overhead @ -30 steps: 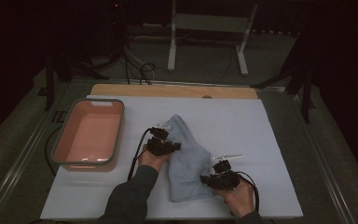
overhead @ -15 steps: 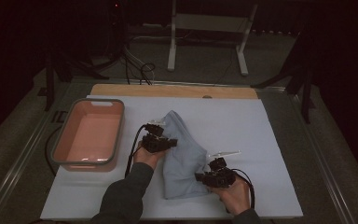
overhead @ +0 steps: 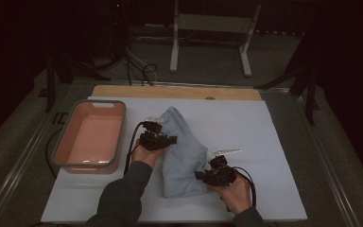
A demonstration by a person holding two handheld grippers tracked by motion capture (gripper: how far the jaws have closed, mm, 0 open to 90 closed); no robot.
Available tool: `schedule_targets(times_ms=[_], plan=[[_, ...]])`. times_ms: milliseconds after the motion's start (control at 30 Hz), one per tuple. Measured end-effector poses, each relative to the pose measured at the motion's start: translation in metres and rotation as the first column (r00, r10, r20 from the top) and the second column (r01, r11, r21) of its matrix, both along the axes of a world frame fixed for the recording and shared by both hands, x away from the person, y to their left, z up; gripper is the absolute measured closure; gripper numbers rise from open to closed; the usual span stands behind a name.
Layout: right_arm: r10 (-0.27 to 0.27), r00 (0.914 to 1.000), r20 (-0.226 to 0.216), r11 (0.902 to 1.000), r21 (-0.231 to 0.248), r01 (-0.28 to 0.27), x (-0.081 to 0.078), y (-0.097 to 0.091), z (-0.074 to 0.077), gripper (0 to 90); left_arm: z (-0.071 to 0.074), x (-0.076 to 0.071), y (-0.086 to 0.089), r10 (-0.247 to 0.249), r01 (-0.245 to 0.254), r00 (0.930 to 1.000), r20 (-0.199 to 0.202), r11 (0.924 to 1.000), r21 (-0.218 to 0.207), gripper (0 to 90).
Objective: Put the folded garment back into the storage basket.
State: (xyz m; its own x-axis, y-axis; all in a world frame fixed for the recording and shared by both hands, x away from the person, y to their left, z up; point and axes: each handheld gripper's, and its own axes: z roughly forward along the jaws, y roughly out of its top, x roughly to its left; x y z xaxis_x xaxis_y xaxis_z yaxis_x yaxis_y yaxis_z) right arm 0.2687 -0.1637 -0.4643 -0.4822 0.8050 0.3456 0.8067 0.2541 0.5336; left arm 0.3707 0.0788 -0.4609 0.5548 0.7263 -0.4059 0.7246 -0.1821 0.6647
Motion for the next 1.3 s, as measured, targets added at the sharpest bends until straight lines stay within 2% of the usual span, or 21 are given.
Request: schedule_targets(times_ms=[567,1300], plan=[[0.015,0.9997,0.021,0.9998,0.014,-0.016,0.007,0.012,0.014,79.2,0.016,0.004,0.011,0.012,-0.012,0.9999,0.007,0.9998,-0.019,82.6],[0.027,0.9991,0.032,0.9993,0.026,-0.027,0.017,0.024,0.024,79.2,0.033,0.010,0.021,0.014,-0.014,0.9997,0.021,0.9998,-0.015,82.6]])
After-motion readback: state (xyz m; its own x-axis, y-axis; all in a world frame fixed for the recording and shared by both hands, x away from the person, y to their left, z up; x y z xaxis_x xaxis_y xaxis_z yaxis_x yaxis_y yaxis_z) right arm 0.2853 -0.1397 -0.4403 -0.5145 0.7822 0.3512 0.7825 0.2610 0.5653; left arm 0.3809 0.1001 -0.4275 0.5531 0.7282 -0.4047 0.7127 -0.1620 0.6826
